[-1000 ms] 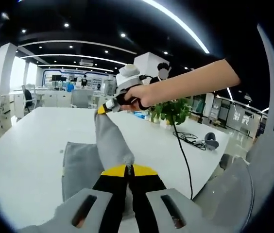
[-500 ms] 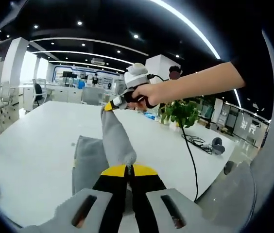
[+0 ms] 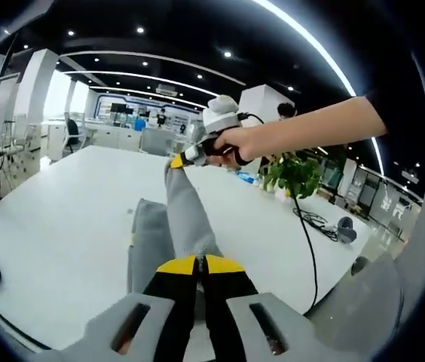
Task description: Fold the towel on the table until its edges align and the towel forms a compact rectangular stack.
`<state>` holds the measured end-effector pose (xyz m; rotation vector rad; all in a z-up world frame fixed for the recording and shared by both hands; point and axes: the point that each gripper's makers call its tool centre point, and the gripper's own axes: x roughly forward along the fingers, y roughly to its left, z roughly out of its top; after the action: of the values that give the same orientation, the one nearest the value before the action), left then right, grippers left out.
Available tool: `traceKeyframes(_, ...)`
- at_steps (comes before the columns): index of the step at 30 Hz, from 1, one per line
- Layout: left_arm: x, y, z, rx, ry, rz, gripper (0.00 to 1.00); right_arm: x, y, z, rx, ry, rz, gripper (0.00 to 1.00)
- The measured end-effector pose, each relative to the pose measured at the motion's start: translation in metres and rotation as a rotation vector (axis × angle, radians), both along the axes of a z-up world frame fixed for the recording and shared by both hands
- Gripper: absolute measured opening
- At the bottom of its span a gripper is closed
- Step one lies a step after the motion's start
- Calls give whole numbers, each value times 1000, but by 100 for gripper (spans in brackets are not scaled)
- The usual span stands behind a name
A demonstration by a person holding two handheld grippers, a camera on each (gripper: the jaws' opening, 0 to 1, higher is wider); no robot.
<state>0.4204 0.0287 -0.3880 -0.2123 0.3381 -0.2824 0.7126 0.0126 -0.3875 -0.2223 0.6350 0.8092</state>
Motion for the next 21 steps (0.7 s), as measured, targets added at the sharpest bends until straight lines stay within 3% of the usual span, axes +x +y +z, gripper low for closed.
traceKeyframes(8,-2,11,-22,-30,58,29,2,2,11,-21,-9,40,-11,0)
traceKeyframes(17,0,30,-49,-84,123,58,3,8,22,-55,22,130,-87,0)
traceKeyframes(21,0,35,-58,-101,155,71,3,0,24,-61,34,156,-110,0)
